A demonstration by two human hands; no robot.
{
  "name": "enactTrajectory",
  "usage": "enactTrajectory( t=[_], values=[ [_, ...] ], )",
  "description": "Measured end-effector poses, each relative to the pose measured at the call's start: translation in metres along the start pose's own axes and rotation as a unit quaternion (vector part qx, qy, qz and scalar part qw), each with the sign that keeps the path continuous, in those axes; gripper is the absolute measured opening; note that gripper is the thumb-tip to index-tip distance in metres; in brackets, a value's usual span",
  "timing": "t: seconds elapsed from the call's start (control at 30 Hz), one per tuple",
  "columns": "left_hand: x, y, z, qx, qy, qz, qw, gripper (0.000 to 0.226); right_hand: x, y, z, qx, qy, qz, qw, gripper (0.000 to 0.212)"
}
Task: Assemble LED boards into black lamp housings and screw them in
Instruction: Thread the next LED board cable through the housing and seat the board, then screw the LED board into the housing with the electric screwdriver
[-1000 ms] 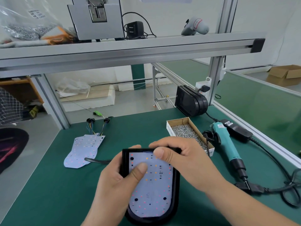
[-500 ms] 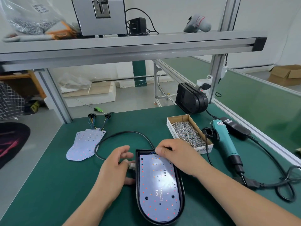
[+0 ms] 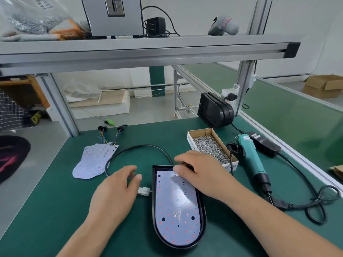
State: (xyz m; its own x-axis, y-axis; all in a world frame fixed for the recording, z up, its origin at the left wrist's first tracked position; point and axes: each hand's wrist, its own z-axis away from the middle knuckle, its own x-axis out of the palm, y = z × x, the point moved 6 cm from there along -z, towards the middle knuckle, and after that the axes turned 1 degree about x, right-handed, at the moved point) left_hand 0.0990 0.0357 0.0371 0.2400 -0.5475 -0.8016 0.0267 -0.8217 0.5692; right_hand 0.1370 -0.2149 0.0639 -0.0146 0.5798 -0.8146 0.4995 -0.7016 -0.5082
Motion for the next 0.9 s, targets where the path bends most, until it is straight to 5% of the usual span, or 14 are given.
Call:
enactTrajectory(
  t=[0.2, 0.4, 0.63, 0.9],
  values=[
    [-0.013, 0.002, 0.000, 0.022, 0.071, -0.041, 0.996, 0.031, -0.055, 0.019, 0.010, 0.073, 0.128, -0.053, 0.988, 0.024],
    [-0.017, 0.028, 0.013, 0.143, 0.116, 0.072, 0.980, 0.016, -0.121, 0.080, 0.037, 0.198, 0.134, 0.210, 0.948, 0.030],
    [0.011, 0.076, 0.042, 0.373, -0.024, 0.040, 0.927, 0.049, -0.112, 0.136, 0.098, 0.325, 0.031, 0.242, 0.914, 0.073],
    [0.038, 0.077, 0.041, 0.331, -0.113, -0.063, 0.935, 0.071, -0.098, 0.146, 0.097, 0.376, 0.034, 0.059, 0.924, 0.043]
  ],
)
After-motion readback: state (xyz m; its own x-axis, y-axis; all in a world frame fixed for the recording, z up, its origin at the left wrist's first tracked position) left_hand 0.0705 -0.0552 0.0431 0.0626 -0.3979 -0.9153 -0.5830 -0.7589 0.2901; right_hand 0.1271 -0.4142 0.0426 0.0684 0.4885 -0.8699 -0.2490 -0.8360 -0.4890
